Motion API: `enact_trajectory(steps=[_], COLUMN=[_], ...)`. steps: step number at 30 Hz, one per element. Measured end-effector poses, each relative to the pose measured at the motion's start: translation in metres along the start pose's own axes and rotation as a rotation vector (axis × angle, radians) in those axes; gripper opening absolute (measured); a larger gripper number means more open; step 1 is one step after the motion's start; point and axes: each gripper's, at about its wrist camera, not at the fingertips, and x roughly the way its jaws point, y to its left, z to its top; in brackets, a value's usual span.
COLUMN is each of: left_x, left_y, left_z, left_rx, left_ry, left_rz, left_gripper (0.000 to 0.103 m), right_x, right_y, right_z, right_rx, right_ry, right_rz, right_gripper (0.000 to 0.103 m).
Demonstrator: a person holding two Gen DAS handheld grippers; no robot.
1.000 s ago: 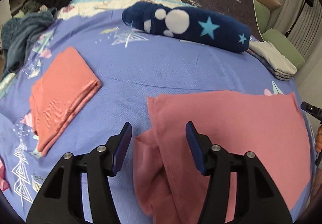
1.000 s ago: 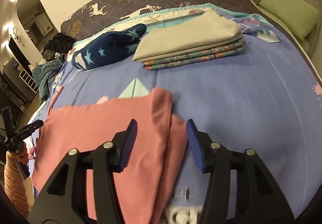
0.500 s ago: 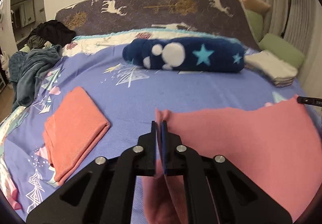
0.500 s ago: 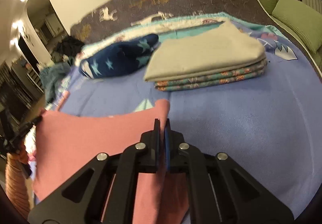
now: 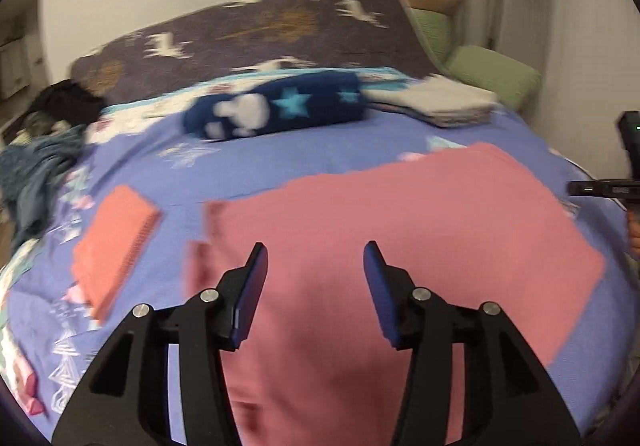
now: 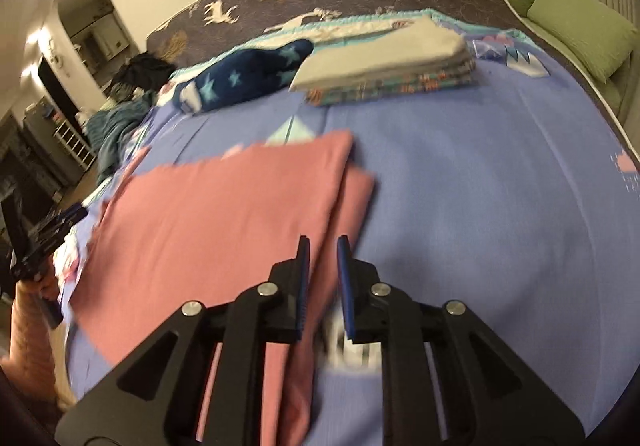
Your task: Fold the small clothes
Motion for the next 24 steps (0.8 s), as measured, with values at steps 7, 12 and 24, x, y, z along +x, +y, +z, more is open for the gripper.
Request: enact_trajectory(steps=[7,12,24], left_x=[0.021,0.053,0.078], left_y=[-0.16,-0.233,-0.249], left_z=[0.008,0.007,-0.008], left_rx=[0.232,0.327,0.3], left_ry=[0.086,0.159,0.211], left_rz=[-0.406,-0.502,-0.546], left_gripper=[0.051,0.051,0.054], right_x=[-0.016,0.003,0.078], right_y=[-0.028,-0.038,-0.033], right_z=[-0.017,0.015,0.054], right_rx=[0.097,0.151,0.02], right_ry=[0.01,0.033,0.136], right_rz=[0.054,0.093,0.071], right_gripper=[0.036,0.036,0.037])
